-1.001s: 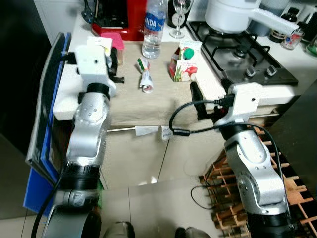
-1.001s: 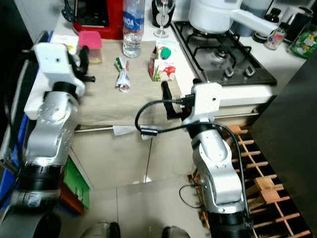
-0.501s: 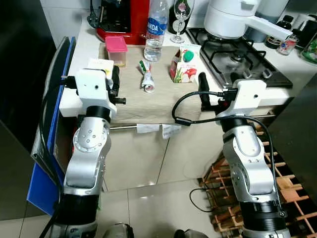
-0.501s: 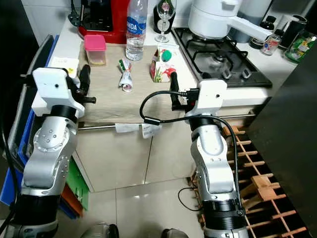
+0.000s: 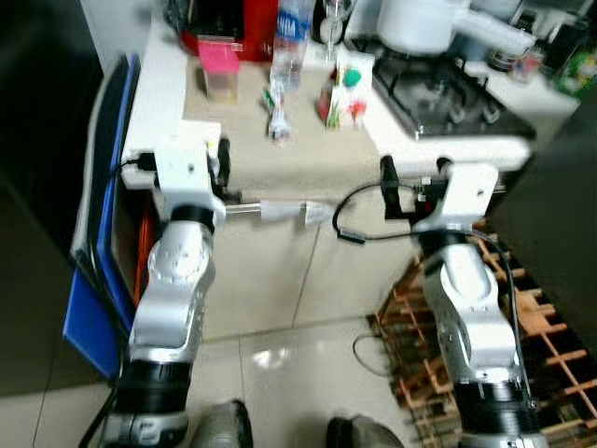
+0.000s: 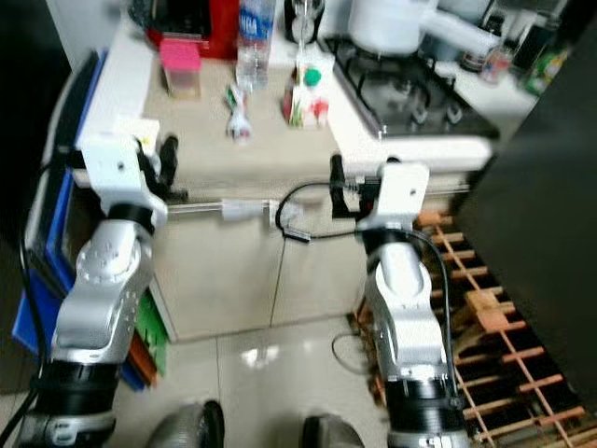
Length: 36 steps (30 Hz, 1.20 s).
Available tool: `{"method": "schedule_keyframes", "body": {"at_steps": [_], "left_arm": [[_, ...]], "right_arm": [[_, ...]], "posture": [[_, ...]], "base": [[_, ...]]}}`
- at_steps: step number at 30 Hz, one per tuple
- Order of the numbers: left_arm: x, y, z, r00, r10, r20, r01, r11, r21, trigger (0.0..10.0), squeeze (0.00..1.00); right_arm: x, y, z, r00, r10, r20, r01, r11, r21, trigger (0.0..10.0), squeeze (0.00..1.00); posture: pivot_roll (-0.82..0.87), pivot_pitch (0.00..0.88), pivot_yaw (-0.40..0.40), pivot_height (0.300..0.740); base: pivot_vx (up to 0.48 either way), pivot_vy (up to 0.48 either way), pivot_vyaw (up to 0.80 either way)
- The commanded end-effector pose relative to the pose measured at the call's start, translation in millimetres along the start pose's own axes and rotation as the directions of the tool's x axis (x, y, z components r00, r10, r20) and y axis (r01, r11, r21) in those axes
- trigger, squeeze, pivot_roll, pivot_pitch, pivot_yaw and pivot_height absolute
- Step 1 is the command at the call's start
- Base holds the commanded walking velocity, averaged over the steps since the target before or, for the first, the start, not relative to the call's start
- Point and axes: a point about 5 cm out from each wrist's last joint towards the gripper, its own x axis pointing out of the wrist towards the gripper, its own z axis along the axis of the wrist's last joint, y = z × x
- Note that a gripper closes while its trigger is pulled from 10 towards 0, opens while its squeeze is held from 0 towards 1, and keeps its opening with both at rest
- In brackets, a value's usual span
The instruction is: Restocking fridge
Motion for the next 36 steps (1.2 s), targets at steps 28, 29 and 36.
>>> {"method": "schedule_keyframes", "body": {"at_steps": [28, 29, 36], "left_arm": [[-25.6, -3.7, -35, 0.967, -0.229, -0.113, 0.214, 0.968, -0.132, 10.0, 0.0], [-25.2, -5.8, -34, 0.961, -0.252, -0.11, 0.236, 0.961, -0.141, 10.0, 0.0], [-23.0, -13.9, -30, 0.945, -0.32, -0.07, 0.309, 0.942, -0.129, 10.0, 0.0]], "right_arm": [[-21.4, -18.0, -21, 0.997, -0.049, -0.067, 0.046, 0.997, -0.056, 10.0, 0.04], [-21.0, -18.1, -20, 0.997, -0.05, -0.065, 0.046, 0.997, -0.056, 10.0, 0.04], [-20.8, -22.4, -20, 0.996, -0.071, -0.057, 0.067, 0.995, -0.07, 10.0, 0.04]], "posture": [[-0.07, 0.0, -0.035, 0.74], [-0.07, 0.0, -0.034, 0.74], [-0.08, 0.0, -0.04, 0.74]], "base": [[-0.137, 0.0, -0.42], [0.0, 0.0, -0.75], [0.0, 0.0, -0.75]]}}
